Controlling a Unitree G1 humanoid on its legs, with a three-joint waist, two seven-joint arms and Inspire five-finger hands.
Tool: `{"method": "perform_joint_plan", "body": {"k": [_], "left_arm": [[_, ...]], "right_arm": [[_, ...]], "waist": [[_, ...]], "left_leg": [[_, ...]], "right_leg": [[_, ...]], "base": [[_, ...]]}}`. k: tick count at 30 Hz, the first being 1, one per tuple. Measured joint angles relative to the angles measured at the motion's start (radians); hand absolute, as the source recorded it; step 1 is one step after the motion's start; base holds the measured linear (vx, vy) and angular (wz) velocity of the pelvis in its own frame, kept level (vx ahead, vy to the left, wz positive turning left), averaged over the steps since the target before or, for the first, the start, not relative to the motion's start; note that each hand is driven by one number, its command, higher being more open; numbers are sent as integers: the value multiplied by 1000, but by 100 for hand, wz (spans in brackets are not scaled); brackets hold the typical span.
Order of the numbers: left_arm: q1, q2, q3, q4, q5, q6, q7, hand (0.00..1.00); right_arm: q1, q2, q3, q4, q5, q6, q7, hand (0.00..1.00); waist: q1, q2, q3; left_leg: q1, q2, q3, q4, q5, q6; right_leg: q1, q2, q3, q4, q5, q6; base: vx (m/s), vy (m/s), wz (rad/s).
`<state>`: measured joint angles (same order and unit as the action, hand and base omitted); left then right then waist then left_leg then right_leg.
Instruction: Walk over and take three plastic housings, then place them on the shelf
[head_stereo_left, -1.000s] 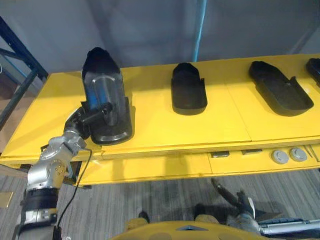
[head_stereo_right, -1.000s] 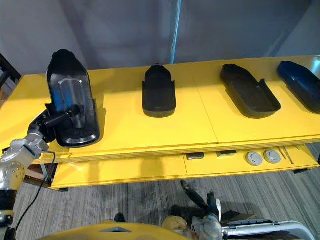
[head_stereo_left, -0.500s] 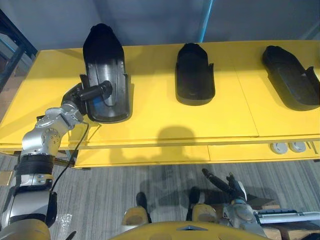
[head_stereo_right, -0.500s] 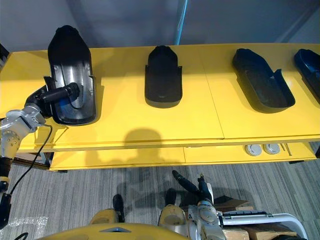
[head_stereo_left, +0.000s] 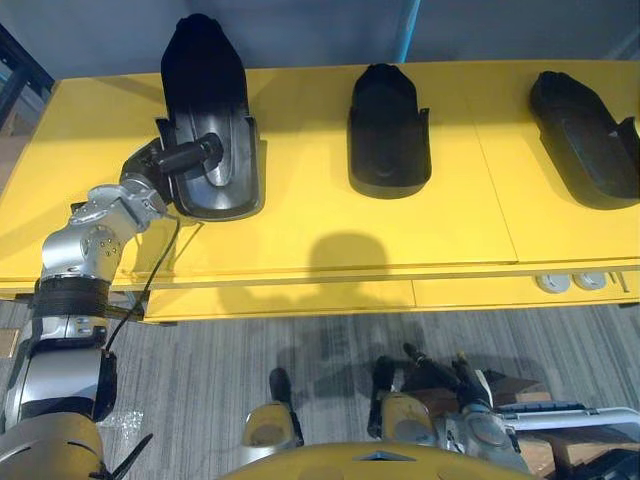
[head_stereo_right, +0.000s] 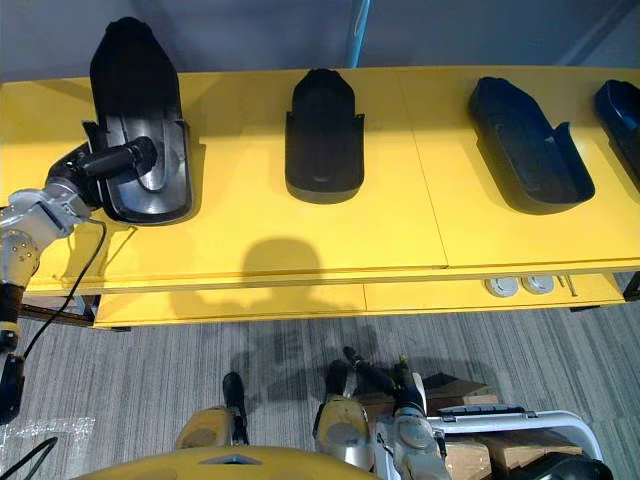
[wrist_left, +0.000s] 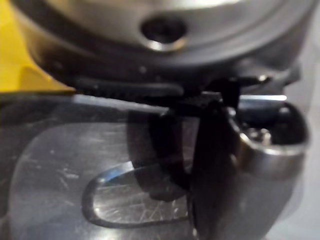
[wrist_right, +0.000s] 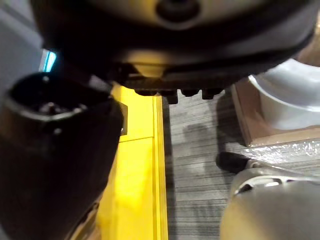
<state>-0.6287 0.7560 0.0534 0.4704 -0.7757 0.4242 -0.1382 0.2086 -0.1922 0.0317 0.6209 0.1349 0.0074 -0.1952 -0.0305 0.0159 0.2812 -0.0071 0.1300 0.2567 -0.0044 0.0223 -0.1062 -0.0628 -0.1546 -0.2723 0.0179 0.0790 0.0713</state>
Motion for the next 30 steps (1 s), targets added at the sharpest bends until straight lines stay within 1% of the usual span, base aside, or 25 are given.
{"method": "perform_joint_plan", "body": {"k": [3,10,11,13,14,15,19,21,30], "left_arm": [[-18,1,0,12,-1,16,-1,0],[-43,2,-1,33,-7,17,3,0],[-44,2,-1,35,-7,16,4,100],[-55,3,-1,50,-7,16,4,100],[-71,3,-4,64,-6,16,4,100],[-75,3,-4,66,-6,16,4,100],[-84,18,-2,68,-3,14,4,100],[-88,29,0,71,0,15,6,100],[-89,30,20,100,46,11,6,100]], "right_arm": [[4,0,0,0,0,0,1,100],[10,0,18,-5,0,5,2,100],[11,0,18,-5,0,5,2,100],[12,0,18,-5,22,6,-2,100],[12,0,17,-6,72,6,-5,100],[12,0,17,-8,80,6,-6,100],[11,0,17,-16,77,5,-7,100],[10,1,18,-27,77,5,-7,100],[10,12,22,-38,77,5,-7,100]], "waist": [[-1,0,0],[-2,-9,13],[-3,-9,13],[-3,-10,14],[-2,-10,20],[-3,-10,23],[-3,-11,38],[-9,-12,40],[-26,-19,50]], "left_leg": [[0,1,4,0,0,0],[0,1,6,0,0,-1],[0,1,7,0,0,-1],[-1,1,8,0,0,-1],[-1,1,8,-1,0,-1],[-1,1,9,-1,0,-1],[-2,1,20,-10,3,-3],[0,0,23,-19,10,-1],[17,1,30,-40,18,-8]], "right_leg": [[-1,1,2,0,0,0],[-2,1,5,0,0,0],[-2,1,6,0,0,0],[-5,1,8,1,0,0],[-6,1,8,3,0,0],[-6,1,9,3,0,0],[-22,2,22,13,0,0],[-27,2,25,16,0,0],[-25,4,33,17,0,0]], "base": [[7,-6,-2],[0,0,0],[0,0,0],[0,0,0],[0,0,0],[0,0,0],[-18,-1,-7],[-10,-7,-5],[-1,-2,-2]]}}
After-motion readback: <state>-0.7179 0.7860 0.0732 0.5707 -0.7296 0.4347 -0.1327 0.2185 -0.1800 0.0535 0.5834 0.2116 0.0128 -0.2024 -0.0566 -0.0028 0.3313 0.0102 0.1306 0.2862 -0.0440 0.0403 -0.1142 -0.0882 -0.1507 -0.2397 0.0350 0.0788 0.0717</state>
